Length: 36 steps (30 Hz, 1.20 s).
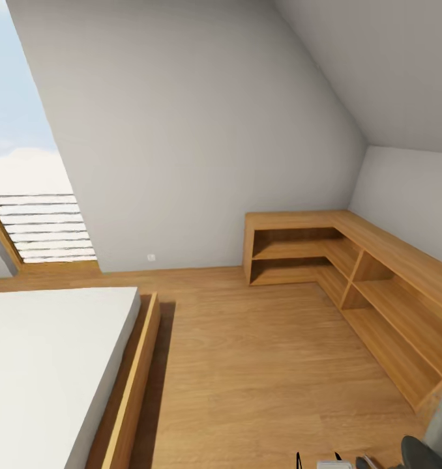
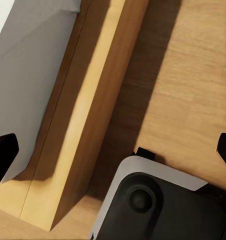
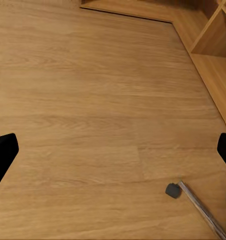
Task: In the bedroom, organize the workspace by keeping the computer under the desk, ensuring the monitor is on the desk, placing the keyboard on the desk next to the monitor, placing the mouse on the desk next to the keyboard, moving the folder from the swivel chair onto the desk next to the mouse, stacking the notebook on top of the folder with the pen on top of the notebook, and positioning the swivel chair next to the desk.
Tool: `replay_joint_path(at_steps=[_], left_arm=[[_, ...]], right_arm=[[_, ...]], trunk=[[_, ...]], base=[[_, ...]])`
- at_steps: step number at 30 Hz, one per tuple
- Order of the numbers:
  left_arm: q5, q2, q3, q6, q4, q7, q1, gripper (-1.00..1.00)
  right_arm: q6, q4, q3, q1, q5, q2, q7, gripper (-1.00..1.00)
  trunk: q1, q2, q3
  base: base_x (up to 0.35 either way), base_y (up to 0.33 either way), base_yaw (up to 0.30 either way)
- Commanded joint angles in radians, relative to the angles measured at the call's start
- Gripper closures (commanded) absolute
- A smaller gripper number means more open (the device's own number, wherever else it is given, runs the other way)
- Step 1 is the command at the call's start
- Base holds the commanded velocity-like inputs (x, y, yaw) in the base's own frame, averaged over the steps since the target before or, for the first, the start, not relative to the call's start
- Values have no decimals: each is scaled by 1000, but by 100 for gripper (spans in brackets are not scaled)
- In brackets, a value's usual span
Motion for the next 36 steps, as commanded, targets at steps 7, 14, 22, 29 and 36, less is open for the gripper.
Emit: replay_joint_path(at_steps=[7, 14, 22, 29, 36], left_arm=[[7, 1, -9, -2, -3, 8, 0, -100], [7, 1, -9, -2, -3, 8, 0, -100], [7, 1, -9, -2, -3, 8, 0, -100], [7, 1, -9, -2, -3, 8, 0, -100], [7, 1, -9, -1, -2, 8, 0, -100]], right_arm=[[0, 1, 9, -1, -4, 0, -6, -100], [0, 1, 9, -1, -4, 2, -6, -100], [2, 1, 9, -1, -4, 2, -6, -100], [3, 1, 9, -1, -3, 2, -5, -100], [4, 1, 9, -1, -3, 0, 26, -100]], trunk=[[1, -1, -1], [1, -1, -1], [1, -1, -1], [1, -1, -1], [1, -1, -1]], base=[[326, 0, 0], [326, 0, 0], [326, 0, 0], [326, 0, 0], [326, 0, 0]])
